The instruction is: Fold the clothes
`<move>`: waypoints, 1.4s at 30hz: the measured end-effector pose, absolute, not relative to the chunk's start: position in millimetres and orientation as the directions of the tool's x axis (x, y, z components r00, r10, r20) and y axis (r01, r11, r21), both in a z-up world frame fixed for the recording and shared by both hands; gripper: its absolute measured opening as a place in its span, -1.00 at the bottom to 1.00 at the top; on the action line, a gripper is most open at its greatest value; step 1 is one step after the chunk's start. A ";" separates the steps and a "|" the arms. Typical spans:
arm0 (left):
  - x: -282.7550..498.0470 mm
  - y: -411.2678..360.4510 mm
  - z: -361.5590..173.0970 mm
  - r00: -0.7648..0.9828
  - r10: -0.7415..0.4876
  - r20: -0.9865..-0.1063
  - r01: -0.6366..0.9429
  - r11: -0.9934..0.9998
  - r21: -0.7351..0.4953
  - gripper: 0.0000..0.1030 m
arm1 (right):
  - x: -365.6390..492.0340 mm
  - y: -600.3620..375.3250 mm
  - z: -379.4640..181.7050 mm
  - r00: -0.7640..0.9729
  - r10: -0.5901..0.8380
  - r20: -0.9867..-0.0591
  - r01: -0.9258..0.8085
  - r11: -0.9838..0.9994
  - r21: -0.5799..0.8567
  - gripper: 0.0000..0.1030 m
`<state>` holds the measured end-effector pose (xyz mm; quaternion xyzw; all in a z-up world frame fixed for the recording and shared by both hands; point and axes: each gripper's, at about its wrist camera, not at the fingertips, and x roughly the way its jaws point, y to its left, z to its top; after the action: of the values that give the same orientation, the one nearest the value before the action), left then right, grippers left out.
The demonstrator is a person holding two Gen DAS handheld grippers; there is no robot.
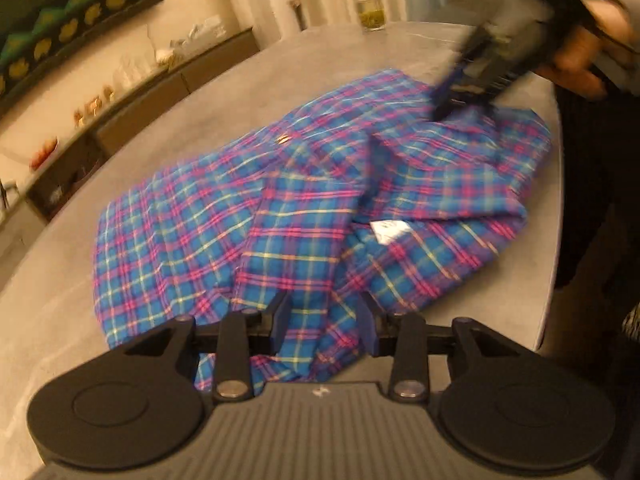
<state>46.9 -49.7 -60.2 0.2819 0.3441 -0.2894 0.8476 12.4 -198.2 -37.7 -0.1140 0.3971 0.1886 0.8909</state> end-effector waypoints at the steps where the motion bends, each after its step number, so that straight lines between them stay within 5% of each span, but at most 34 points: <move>1: 56.8 -48.9 -62.1 0.622 -0.271 -0.735 0.668 0.673 0.317 -0.27 | 7.3 -197.0 -36.1 0.609 0.231 -0.758 -0.416 0.907 -0.058 -0.36; 4: 102.9 -50.3 -66.8 0.744 -0.061 -0.665 0.494 0.720 0.487 -0.35 | -28.0 -170.6 -30.7 0.591 0.211 -0.778 -0.407 0.911 -0.063 -0.34; 7: 149.5 -30.2 -50.3 0.775 0.117 -0.621 0.246 0.850 0.467 -0.63 | -67.7 -127.0 -18.1 0.505 0.393 -0.768 -0.521 0.849 0.092 -0.35; 8: 146.9 -20.3 -33.2 0.781 0.064 -0.621 0.250 0.880 0.404 -0.60 | -75.0 -118.2 -11.3 0.499 0.435 -0.749 -0.549 0.828 0.114 -0.33; 10: 132.5 -1.4 -3.4 0.794 -0.031 -0.607 0.263 0.918 0.297 -0.16 | -77.5 -111.3 -4.3 0.510 0.463 -0.725 -0.572 0.812 0.116 -0.33; 17: 77.1 -5.9 -13.5 0.673 -0.292 -0.679 0.491 0.864 0.115 -0.14 | -38.6 -128.5 -12.8 0.604 0.362 -0.710 -0.520 0.854 -0.007 -0.33; 22: 77.3 -25.6 -63.8 0.686 -0.134 -0.715 0.476 0.825 0.303 -0.15 | -51.6 -110.9 -23.9 0.600 0.318 -0.734 -0.480 0.877 -0.012 -0.26; 25: 104.7 -6.7 -52.0 0.689 -0.068 -0.722 0.389 0.875 0.289 -0.31 | -66.8 -93.6 -15.7 0.515 0.417 -0.749 -0.549 0.831 0.085 -0.17; 31: 82.7 13.2 -12.4 0.747 -0.279 -0.603 0.494 0.840 0.224 -0.27 | -42.6 -78.8 34.5 0.616 0.449 -0.647 -0.583 0.812 0.010 -0.17; 34: 79.7 0.5 -22.0 0.750 -0.298 -0.591 0.543 0.787 0.292 -0.15 | -1.4 -68.9 45.9 0.670 0.416 -0.614 -0.549 0.835 -0.034 0.10; 42: 112.1 -11.7 -54.5 0.706 -0.283 -0.650 0.607 0.714 0.348 -0.17 | 116.0 -14.3 14.5 0.550 0.377 -0.745 -0.542 0.840 0.024 0.09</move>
<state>112.1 -11.7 -54.5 0.2807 0.2884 -0.2531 0.8798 116.0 -14.3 14.5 -0.1048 0.3947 0.2627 0.8742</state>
